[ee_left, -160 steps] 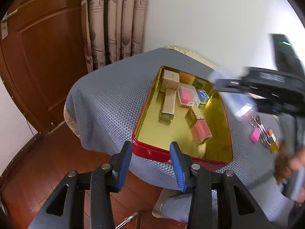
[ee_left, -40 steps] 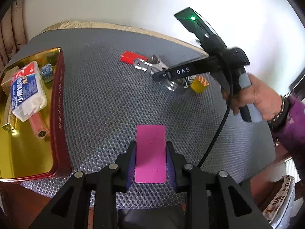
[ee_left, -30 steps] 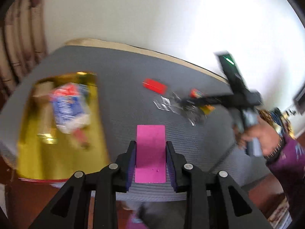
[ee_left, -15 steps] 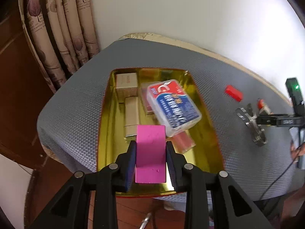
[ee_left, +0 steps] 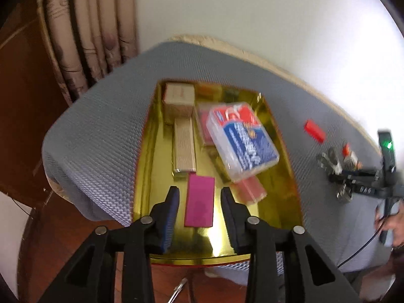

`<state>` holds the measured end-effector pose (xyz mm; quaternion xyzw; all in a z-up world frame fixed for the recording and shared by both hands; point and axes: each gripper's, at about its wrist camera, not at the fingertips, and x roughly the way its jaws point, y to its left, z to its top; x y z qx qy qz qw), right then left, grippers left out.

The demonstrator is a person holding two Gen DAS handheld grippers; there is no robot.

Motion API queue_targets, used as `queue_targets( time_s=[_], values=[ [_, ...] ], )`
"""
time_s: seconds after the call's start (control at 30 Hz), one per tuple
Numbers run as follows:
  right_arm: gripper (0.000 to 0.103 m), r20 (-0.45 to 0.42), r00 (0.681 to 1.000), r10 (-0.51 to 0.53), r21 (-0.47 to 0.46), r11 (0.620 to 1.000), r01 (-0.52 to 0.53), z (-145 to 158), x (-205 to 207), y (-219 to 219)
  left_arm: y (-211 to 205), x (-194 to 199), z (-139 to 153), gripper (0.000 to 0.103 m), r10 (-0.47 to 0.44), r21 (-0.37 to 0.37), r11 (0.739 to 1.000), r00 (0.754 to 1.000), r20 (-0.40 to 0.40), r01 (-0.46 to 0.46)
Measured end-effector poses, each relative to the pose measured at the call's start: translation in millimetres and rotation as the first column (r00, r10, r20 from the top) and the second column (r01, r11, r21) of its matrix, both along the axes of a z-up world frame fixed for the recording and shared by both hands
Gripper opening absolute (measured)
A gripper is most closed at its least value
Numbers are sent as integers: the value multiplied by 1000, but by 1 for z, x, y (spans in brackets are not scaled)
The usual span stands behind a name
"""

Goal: Organize rigid objects
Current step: 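Carry the silver clip to the tin and release it with the right gripper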

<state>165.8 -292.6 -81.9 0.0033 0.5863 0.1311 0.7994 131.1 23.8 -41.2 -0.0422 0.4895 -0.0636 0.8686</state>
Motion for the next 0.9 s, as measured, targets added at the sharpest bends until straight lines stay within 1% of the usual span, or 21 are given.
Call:
queue_targets(
  time_s=[0.1, 0.2, 0.27, 0.3, 0.4, 0.43, 0.5, 0.6, 0.67, 0.73, 0.8, 0.83, 0.87, 0.9],
  values=[
    [31, -28, 998, -61, 102, 993, 64, 1, -1, -17, 8, -10, 15, 40, 58, -16, 998, 998, 35, -57],
    [31, -55, 991, -125, 211, 968, 134, 5, -5, -36, 17, -27, 22, 42, 125, -56, 991, 991, 52, -122],
    [31, -80, 984, -162, 298, 938, 179, 11, -7, -45, 24, -35, 23, 42, 170, -61, 984, 984, 57, -167],
    [31, -94, 979, -182, 352, 914, 204, 15, -9, -50, 29, -42, 24, 42, 202, -66, 978, 977, 65, -197],
    [31, -105, 976, -191, 449, 867, 218, 29, -16, -49, 40, -57, 23, 42, 281, -49, 959, 956, 85, -278],
    [31, -103, 977, -186, 473, 855, 212, 36, -19, -43, 43, -60, 22, 42, 300, -42, 954, 950, 89, -298],
    [31, -102, 980, -169, 528, 826, 197, 49, -21, -28, 46, -64, 20, 42, 312, -26, 950, 945, 94, -311],
    [28, -90, 989, -118, 595, 790, 148, 70, -26, 8, 45, -65, 18, 42, 309, 4, 951, 946, 98, -311],
    [28, -76, 994, -80, 624, 774, 110, 81, -24, 42, 44, -66, 20, 42, 303, 21, 951, 946, 113, -307],
    [28, -55, 998, -37, 640, 765, 63, 97, -17, 69, 41, -68, 20, 42, 291, 49, 953, 948, 130, -299],
    [28, -41, 999, 2, 651, 759, 25, 106, -12, 97, 41, -69, 19, 42, 284, 50, 955, 951, 126, -292],
    [28, -30, 999, 24, 646, 763, 1, 113, -12, 109, 43, -69, 18, 42, 282, 38, 957, 952, 120, -288],
    [28, -15, 999, 43, 631, 776, -23, 117, -11, 119, 44, -68, 17, 42, 280, 31, 958, 953, 115, -286],
    [28, 10, 998, 64, 603, 796, -57, 121, -10, 133, 45, -68, 16, 42, 278, 30, 959, 954, 113, -283]
  ],
)
